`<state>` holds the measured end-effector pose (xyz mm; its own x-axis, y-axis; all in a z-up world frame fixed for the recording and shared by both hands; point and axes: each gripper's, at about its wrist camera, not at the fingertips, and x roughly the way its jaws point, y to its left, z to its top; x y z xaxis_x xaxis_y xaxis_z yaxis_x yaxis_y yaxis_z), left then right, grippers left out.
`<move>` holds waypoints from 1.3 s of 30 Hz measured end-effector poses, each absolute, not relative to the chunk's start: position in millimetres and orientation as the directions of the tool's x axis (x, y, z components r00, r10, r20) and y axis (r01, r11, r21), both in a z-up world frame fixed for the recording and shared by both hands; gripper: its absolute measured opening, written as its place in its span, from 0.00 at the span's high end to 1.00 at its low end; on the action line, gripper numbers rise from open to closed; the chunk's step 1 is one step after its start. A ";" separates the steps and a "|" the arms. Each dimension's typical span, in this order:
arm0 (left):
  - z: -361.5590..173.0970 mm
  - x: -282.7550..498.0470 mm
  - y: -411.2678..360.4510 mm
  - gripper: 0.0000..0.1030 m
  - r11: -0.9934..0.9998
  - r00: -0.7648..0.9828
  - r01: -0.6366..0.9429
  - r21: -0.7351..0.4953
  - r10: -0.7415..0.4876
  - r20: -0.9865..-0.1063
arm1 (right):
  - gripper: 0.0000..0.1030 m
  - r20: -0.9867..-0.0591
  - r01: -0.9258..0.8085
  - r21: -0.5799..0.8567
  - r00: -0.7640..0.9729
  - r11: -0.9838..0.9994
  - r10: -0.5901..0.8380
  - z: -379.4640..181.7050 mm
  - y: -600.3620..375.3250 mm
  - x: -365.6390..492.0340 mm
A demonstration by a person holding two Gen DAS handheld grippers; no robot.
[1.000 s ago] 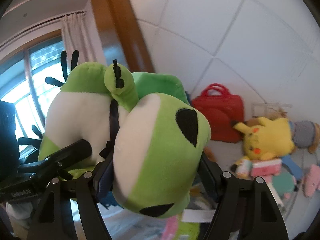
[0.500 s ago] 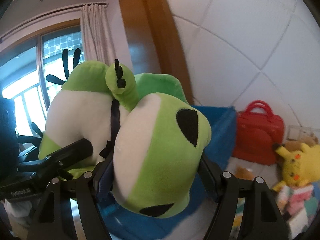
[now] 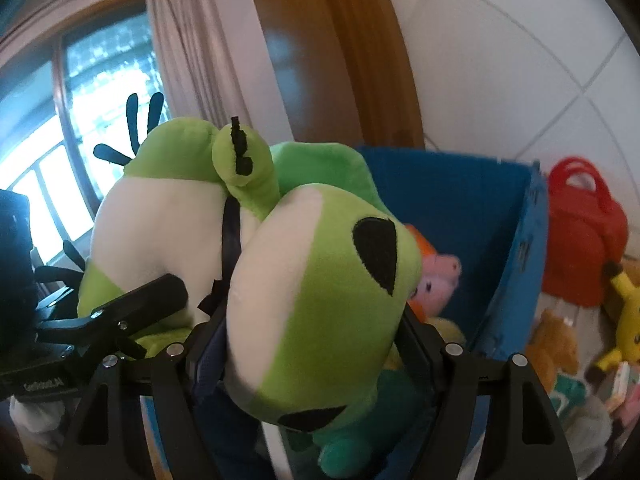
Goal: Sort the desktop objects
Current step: 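Open both tools to drop the frog plush into the crate, then move both tools back over the table toward the yellow Pikachu plush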
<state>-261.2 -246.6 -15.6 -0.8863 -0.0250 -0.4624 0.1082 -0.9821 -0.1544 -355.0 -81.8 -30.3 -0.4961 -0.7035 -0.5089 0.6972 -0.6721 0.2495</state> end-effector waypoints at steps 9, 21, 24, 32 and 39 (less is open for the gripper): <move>-20.2 -253.0 -243.2 0.03 -0.979 -0.882 0.138 -0.149 -0.053 -0.467 | 0.19 -0.535 0.664 0.214 -0.535 -0.717 -0.654 -35.0 -82.3 -355.3; -13.1 -224.3 -238.2 0.03 -0.972 -0.888 0.183 -0.148 -0.098 -0.449 | 0.05 -0.504 0.655 0.196 -0.571 -0.730 -0.648 -27.5 -64.9 -331.5; -8.2 -218.4 -230.6 0.03 -0.971 -0.893 0.187 -0.149 -0.105 -0.438 | 0.04 -0.481 0.644 0.182 -0.601 -0.743 -0.638 -20.9 -50.1 -321.7; 0.1 -212.4 -172.1 0.03 -0.983 -0.907 0.131 -0.126 -0.068 -0.415 | 0.02 -0.444 0.588 0.173 -0.669 -0.790 -0.596 -11.2 14.8 -297.6; 4.9 -216.9 -90.3 0.03 -0.994 -0.914 0.045 -0.100 0.000 -0.407 | 0.01 -0.425 0.511 0.178 -0.731 -0.841 -0.534 -6.9 95.5 -280.6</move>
<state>-216.9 -90.3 4.9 -0.9135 -0.0001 -0.4067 0.0445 -0.9940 -0.0999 -280.6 95.5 -6.9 -0.7307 -0.5342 -0.4251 0.5113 -0.8408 0.1778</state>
